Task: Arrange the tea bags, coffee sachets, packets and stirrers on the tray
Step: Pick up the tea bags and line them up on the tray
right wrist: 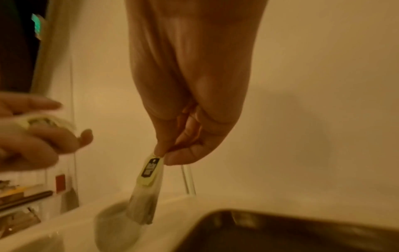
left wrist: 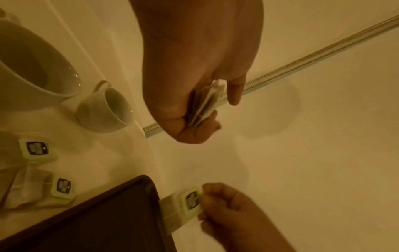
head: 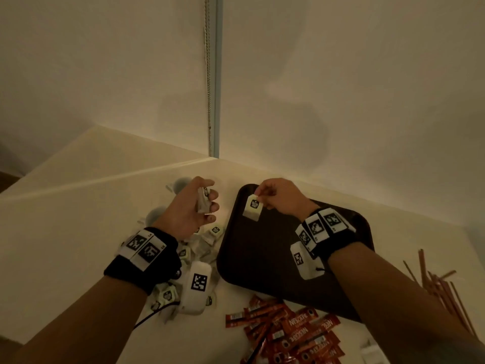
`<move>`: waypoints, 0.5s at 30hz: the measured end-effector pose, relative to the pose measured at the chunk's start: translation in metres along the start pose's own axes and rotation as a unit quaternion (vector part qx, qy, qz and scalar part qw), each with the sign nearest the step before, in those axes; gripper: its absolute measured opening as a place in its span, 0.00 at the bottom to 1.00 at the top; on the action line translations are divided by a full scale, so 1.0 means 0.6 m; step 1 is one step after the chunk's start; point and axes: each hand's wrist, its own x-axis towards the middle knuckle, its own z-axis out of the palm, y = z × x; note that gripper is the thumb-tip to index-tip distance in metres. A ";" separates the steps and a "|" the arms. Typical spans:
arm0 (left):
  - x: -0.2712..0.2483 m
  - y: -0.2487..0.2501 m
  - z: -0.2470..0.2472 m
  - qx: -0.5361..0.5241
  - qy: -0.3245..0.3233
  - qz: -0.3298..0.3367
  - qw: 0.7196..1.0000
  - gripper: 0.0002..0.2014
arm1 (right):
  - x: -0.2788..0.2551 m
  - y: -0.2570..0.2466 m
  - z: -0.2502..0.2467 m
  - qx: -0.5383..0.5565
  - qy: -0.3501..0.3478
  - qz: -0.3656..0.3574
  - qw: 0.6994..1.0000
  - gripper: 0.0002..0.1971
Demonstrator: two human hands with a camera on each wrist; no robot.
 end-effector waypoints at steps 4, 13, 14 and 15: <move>0.034 0.011 -0.010 -0.047 -0.046 -0.033 0.997 0.05 | 0.057 0.059 0.042 -0.007 -0.021 0.054 0.998 0.07; 0.085 0.029 -0.010 0.048 -0.034 0.005 0.998 0.16 | 0.176 0.116 0.070 -0.122 0.049 0.049 0.990 0.09; 0.090 0.029 -0.013 0.061 -0.031 0.010 0.998 0.15 | 0.189 0.120 0.070 -0.123 0.059 0.054 0.989 0.08; 0.093 0.030 -0.014 0.065 -0.028 0.014 0.997 0.14 | 0.202 0.124 0.069 -0.119 0.070 0.062 0.989 0.07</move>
